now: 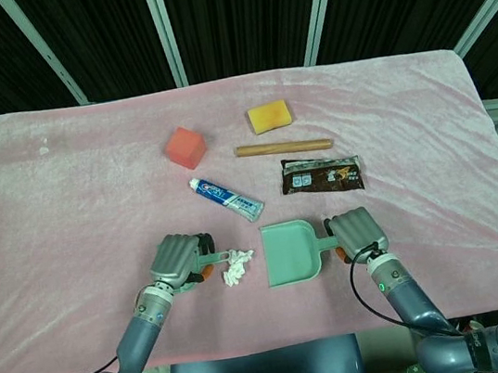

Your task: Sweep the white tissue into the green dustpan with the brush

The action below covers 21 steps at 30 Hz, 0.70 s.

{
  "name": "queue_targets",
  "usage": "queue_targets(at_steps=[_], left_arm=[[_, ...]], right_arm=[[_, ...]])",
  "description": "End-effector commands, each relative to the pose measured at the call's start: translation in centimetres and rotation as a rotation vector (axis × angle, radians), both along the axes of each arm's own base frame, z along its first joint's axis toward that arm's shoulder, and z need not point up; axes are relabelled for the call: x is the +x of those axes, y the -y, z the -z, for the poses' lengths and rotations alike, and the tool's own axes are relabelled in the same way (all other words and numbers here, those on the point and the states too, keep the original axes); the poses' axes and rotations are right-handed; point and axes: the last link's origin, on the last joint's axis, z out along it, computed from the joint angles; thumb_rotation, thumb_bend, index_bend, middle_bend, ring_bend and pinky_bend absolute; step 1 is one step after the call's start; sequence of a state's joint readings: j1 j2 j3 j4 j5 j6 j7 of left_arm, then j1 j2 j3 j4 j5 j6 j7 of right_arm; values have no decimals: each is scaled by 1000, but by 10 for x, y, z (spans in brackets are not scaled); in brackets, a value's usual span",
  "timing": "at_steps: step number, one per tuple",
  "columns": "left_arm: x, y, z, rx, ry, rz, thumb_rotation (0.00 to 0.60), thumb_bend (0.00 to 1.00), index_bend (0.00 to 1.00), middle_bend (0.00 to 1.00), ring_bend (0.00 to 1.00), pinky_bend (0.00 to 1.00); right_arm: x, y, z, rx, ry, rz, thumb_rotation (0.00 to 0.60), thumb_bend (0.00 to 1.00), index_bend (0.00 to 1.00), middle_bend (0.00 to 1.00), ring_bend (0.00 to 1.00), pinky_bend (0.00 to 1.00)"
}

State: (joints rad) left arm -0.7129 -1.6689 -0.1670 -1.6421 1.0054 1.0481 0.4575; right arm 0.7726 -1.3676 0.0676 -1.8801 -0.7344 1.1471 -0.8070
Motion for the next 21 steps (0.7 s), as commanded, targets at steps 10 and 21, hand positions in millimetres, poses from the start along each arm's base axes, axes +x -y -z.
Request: queue_targets(at_steps=[10, 21], left_arm=[[53, 2, 33, -49, 263, 10, 600, 418, 582, 597, 906, 1000], [89, -3, 57, -46, 360, 74, 600, 418, 582, 597, 906, 1000]], right_arm=[[0, 3, -4, -11, -5, 8, 600, 472, 695, 657, 886, 955], [-2, 5, -9, -14, -5, 14, 600, 473, 696, 657, 885, 955]])
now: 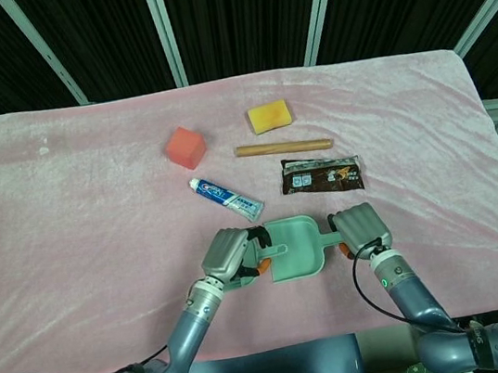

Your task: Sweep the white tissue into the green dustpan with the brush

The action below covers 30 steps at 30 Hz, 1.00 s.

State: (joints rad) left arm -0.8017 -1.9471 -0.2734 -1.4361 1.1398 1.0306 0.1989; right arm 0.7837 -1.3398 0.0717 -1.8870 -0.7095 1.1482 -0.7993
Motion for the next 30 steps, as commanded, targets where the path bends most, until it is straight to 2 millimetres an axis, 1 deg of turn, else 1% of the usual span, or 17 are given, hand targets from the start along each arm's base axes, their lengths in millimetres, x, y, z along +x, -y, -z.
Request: queue_targets(at_steps=[1, 2, 5, 9, 12, 17, 20, 24, 27, 30], left_arm=[[18, -2, 7, 3, 42, 35, 600, 418, 582, 597, 906, 1000], [21, -2, 9, 3, 53, 36, 600, 418, 582, 597, 906, 1000], [38, -2, 16, 0, 94, 53, 600, 418, 583, 597, 906, 1000], [58, -3, 22, 14, 108, 99, 600, 418, 582, 596, 906, 1000], [72, -5, 24, 24, 138, 110, 600, 417, 579, 595, 906, 1000], [88, -6, 23, 56, 195, 116, 600, 417, 574, 589, 906, 1000], [93, -6, 18, 72, 229, 134, 600, 415, 571, 587, 906, 1000], [93, -9, 10, 92, 269, 138, 600, 413, 567, 583, 906, 1000], [90, -15, 3, 112, 271, 132, 600, 413, 567, 583, 906, 1000], [82, -20, -4, 125, 264, 119, 600, 412, 566, 582, 906, 1000]], right_arm=[[1, 0, -1, 3, 0, -3, 600, 472, 696, 657, 885, 955], [1, -1, -1, 4, 0, -4, 600, 473, 696, 657, 885, 955], [1, -4, -1, 14, -1, -7, 600, 473, 696, 657, 885, 955], [1, -8, -2, 30, -2, -12, 600, 472, 696, 657, 886, 955], [0, -13, -2, 44, -2, -13, 600, 472, 696, 657, 886, 955], [0, -20, -2, 61, 2, -3, 600, 472, 696, 657, 886, 955], [0, -21, -2, 62, 3, 0, 600, 472, 696, 657, 886, 955], [1, -21, -2, 60, 1, -2, 600, 472, 696, 657, 886, 955], [1, -21, -3, 58, -1, -1, 600, 473, 696, 657, 885, 955], [0, -21, -4, 55, -3, 1, 600, 472, 696, 657, 886, 956]])
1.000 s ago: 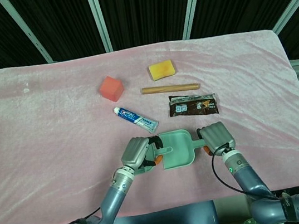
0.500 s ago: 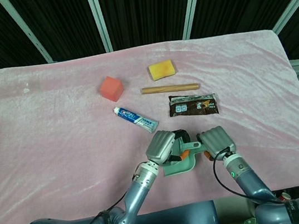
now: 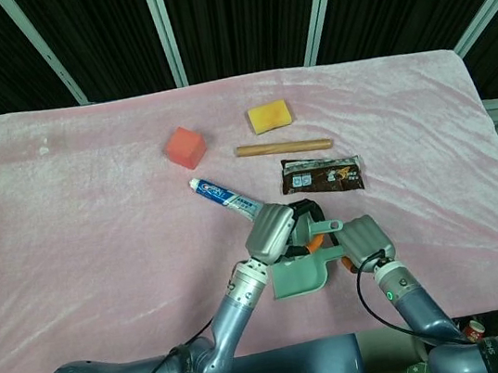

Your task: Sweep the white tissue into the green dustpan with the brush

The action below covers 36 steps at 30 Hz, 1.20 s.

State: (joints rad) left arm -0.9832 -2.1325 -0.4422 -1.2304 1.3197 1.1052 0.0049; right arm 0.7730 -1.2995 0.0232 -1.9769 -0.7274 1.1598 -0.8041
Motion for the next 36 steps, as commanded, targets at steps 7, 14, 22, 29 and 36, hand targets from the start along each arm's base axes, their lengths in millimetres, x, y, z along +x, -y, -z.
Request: queue_targets(at_steps=[7, 14, 22, 29, 36], left_arm=[[-42, -14, -24, 37, -41, -67, 600, 409, 565, 580, 905, 1000], [-80, -26, -47, 70, -69, -137, 600, 409, 565, 580, 906, 1000], [-94, -15, -31, -13, -97, -159, 600, 408, 565, 580, 906, 1000], [-60, -5, -3, -82, -23, -144, 600, 408, 565, 579, 906, 1000], [-46, 3, 17, -118, -19, -133, 600, 408, 565, 579, 906, 1000]], right_arm=[[0, -2, 1, 0, -1, 6, 600, 472, 696, 657, 886, 955], [-1, -5, 6, 1, -4, 2, 600, 473, 696, 657, 886, 955], [-1, -7, 9, -1, -16, 3, 600, 473, 696, 657, 885, 955], [-2, -6, 10, -4, -13, 12, 600, 473, 696, 657, 885, 955], [-5, -3, 9, -8, -9, 26, 600, 472, 696, 657, 885, 955]])
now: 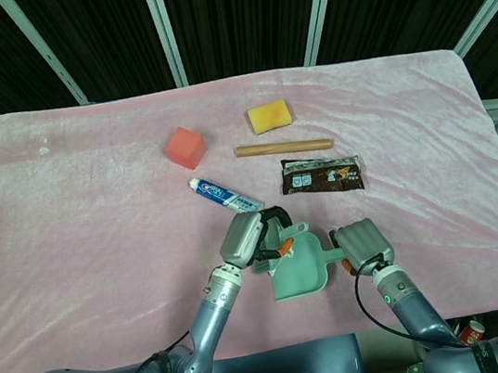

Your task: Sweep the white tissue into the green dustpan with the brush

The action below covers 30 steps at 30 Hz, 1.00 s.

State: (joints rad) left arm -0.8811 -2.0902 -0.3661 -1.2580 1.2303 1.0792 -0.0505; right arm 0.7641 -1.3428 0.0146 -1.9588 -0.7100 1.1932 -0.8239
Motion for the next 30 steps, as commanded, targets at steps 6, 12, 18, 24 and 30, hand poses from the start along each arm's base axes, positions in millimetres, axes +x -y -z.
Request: queue_targets(at_steps=[6, 12, 18, 24, 30], left_arm=[[12, 4, 17, -14, 13, 16, 600, 402, 565, 579, 906, 1000], [27, 9, 23, -26, 49, 66, 600, 392, 564, 578, 906, 1000], [47, 15, 22, -24, 103, 89, 600, 392, 565, 577, 906, 1000], [55, 18, 14, -18, 134, 113, 600, 389, 564, 574, 906, 1000], [49, 13, 0, 11, 135, 123, 600, 387, 563, 573, 906, 1000]], right_arm=[[-3, 1, -1, 4, 9, 12, 600, 473, 696, 657, 885, 955], [-1, -1, 0, 12, 21, 12, 600, 472, 695, 657, 886, 955], [0, -2, -1, 12, 25, 11, 600, 472, 696, 657, 886, 955], [-1, -1, -2, 2, 25, 18, 600, 473, 696, 657, 885, 955], [-5, 1, -4, -10, 27, 30, 600, 472, 695, 653, 881, 951]])
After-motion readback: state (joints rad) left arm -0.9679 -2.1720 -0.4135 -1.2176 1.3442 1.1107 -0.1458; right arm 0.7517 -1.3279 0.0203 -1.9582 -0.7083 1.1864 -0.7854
